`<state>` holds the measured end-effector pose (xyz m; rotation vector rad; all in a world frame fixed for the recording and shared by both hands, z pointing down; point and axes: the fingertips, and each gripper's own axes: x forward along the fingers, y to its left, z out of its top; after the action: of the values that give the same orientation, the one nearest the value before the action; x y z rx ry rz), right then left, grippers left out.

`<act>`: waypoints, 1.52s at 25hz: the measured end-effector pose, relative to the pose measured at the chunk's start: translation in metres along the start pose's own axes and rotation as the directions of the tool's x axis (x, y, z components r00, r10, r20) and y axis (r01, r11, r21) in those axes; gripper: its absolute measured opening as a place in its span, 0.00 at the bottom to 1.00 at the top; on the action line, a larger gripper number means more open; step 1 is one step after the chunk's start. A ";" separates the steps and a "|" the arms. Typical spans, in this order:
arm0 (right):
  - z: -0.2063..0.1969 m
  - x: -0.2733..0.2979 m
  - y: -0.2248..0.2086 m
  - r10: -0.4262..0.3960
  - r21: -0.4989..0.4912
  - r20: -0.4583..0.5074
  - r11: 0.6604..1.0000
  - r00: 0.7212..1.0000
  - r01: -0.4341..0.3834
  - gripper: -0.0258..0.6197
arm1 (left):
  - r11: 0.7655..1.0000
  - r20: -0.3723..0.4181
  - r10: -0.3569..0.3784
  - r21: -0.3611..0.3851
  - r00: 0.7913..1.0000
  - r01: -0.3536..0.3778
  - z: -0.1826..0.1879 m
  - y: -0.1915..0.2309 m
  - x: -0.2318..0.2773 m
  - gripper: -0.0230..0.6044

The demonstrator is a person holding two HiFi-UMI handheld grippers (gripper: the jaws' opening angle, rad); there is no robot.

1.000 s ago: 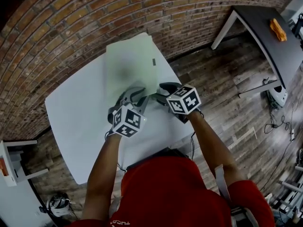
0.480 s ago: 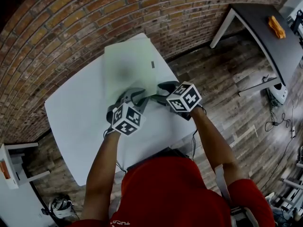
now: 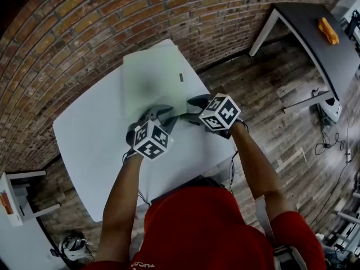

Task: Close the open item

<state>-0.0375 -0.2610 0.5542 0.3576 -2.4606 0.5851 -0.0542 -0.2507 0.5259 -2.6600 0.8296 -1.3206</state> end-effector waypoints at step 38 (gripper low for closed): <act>0.077 0.013 -0.118 -0.454 0.114 0.066 0.888 0.888 0.445 0.40 | 0.999 -0.033 -0.007 0.043 0.999 0.008 -0.003 -0.002 0.004 0.20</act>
<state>-0.0405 -0.4022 0.5441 0.9838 -2.3197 0.4914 -0.0535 -0.2498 0.5311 -2.6180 0.7865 -1.3716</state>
